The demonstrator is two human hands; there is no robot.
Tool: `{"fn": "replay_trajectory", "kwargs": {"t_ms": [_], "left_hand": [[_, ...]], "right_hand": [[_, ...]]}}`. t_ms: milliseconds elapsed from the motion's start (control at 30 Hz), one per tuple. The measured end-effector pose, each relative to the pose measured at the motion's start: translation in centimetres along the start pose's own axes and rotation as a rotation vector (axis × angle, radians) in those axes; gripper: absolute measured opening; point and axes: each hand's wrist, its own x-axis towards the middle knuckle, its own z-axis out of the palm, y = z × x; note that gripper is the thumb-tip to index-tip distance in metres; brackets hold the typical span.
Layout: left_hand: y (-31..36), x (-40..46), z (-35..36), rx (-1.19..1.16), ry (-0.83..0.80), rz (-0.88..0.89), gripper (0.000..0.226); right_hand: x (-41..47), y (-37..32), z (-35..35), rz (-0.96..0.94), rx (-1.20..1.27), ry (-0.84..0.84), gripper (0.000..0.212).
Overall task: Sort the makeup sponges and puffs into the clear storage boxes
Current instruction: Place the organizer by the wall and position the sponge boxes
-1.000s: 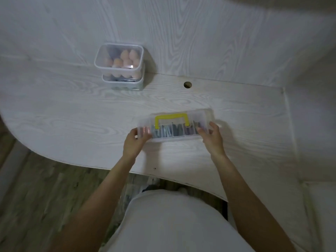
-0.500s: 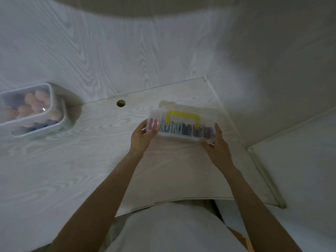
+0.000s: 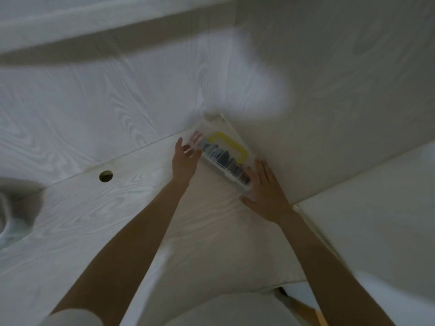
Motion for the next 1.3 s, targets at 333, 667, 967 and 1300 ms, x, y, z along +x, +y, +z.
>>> {"fn": "replay_trajectory", "kwargs": {"t_ms": [333, 667, 967, 1300], "left_hand": [[1.5, 0.4, 5.4, 0.122, -0.303, -0.029, 0.078], [2.3, -0.1, 4.4, -0.014, -0.315, -0.047, 0.056], [0.1, -9.0, -9.7, 0.039, 0.054, 0.261, 0.017], [-9.0, -20.5, -35.9, 0.633, 0.709, 0.195, 0.029]], "right_hand": [[3.3, -2.0, 0.1, 0.229, -0.260, 0.160, 0.072], [3.7, -3.1, -1.5, 0.282, -0.083, 0.006, 0.076], [0.2, -13.9, -4.2, 0.037, 0.351, 0.327, 0.036], [2.1, -34.7, -3.9, -0.415, 0.351, -0.073, 0.029]]}}
